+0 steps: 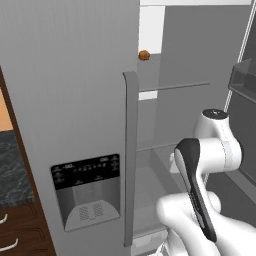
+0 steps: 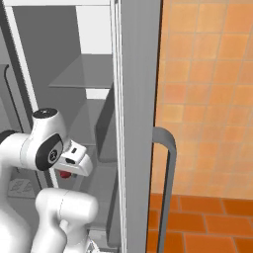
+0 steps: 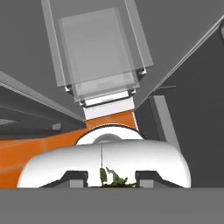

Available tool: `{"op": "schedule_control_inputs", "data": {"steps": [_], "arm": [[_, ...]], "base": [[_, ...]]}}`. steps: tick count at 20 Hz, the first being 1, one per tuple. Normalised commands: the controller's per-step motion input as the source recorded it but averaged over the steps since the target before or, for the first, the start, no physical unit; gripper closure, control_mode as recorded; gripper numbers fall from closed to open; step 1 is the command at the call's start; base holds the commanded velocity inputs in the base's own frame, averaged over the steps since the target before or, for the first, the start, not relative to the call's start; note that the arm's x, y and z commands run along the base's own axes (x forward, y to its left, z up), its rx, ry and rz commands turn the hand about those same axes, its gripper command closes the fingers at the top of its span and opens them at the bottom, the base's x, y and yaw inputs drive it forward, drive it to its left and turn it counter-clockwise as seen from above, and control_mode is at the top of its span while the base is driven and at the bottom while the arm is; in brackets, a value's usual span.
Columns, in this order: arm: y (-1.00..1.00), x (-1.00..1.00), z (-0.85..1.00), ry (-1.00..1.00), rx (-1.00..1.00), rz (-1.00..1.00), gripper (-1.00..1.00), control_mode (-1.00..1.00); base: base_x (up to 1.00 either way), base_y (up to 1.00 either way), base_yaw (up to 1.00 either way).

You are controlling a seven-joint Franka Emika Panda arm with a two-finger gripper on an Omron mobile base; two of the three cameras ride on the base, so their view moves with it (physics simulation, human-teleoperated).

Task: Take the strawberry from the fridge and place it on top of the pancake, located on the dining counter.

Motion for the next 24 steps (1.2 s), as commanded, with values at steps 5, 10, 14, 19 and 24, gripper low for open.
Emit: {"op": "schedule_control_inputs", "data": {"steps": [5,10,14,19,24], "arm": [[0.00,0.00,0.00,0.00,0.00,0.00,1.00,1.00],[0.00,0.00,0.00,0.00,0.00,0.00,1.00,1.00],[0.00,0.00,0.00,0.00,0.00,0.00,1.00,1.00],[0.00,0.00,0.00,0.00,0.00,0.00,1.00,1.00],[0.00,0.00,0.00,0.00,0.00,0.00,1.00,1.00]], "base": [[-0.64,0.50,-0.14],[-0.58,0.69,-0.41],[-0.59,0.08,-0.64],[-0.38,-0.01,-0.84],[-0.09,-0.10,-0.89]]}}
